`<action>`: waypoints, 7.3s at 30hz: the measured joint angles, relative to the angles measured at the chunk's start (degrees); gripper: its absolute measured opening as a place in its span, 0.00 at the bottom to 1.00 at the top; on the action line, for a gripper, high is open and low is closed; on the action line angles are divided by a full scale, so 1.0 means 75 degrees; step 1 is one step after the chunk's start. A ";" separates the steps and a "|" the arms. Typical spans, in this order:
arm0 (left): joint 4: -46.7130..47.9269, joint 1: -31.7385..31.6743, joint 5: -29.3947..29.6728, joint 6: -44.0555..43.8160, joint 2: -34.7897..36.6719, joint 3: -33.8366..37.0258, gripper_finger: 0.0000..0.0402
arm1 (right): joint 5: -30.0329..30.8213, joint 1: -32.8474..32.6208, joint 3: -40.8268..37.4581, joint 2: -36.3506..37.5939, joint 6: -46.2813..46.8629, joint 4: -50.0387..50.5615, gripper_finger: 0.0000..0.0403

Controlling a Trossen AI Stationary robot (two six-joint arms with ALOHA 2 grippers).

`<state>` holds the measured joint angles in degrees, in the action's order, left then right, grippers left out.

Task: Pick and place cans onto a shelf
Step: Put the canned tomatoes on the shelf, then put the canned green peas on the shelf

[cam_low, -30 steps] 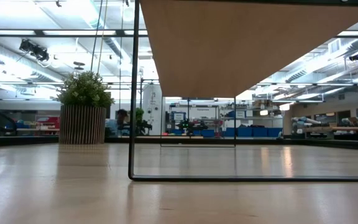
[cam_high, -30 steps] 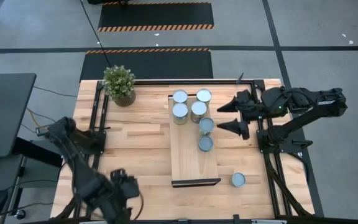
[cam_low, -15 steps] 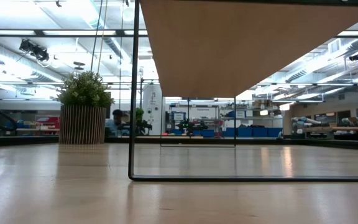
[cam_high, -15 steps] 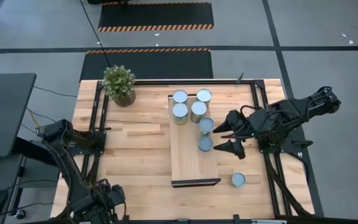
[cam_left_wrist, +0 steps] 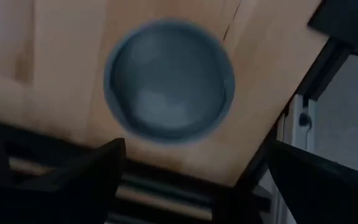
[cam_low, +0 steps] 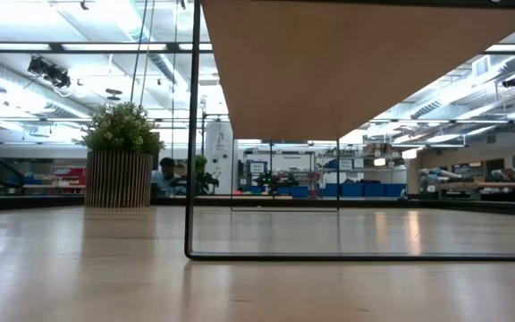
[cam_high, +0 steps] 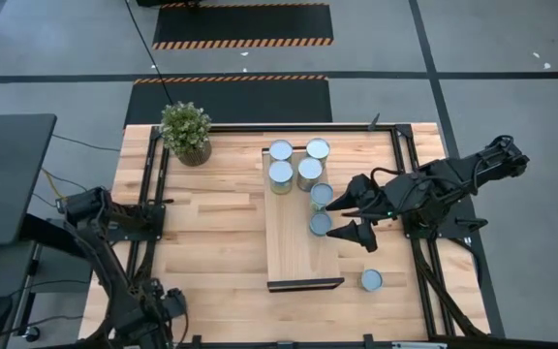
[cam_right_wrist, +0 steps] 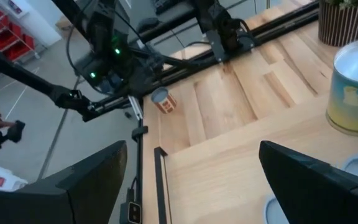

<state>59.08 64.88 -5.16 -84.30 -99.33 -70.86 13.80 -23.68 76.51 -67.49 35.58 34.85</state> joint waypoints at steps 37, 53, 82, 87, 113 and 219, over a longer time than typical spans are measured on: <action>-0.1180 -0.2087 -0.0158 0.2739 0.0067 0.1002 0.67 | -0.0207 0.0529 0.0000 0.0194 -0.0420 0.0228 0.93; 0.2338 -0.5514 0.0064 0.7141 0.0108 -0.3627 0.67 | -0.0029 0.0818 0.0006 0.1056 0.0493 0.2693 0.93; 0.3146 -0.7768 0.0076 0.9358 -0.3090 -0.8127 0.67 | -0.0117 -0.1216 -0.2743 0.1044 0.3856 0.2130 0.93; 0.2822 -0.7704 0.0365 0.9916 -0.3165 -0.8115 0.70 | -0.0289 -0.1423 -0.2818 0.1044 0.4064 0.2305 0.93; 0.2802 -0.7362 0.1723 1.0332 -0.2993 -0.8500 0.96 | -0.0134 -0.2330 -0.3136 0.0789 0.4843 0.2422 0.93; 0.3574 -0.6993 0.2400 0.9519 -0.1536 -0.8514 0.96 | -0.0811 -0.0574 0.1265 -0.3241 -0.0488 0.3009 0.86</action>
<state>85.89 12.44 12.84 -12.91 -110.85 -134.72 7.72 -27.99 86.00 -91.80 31.92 57.42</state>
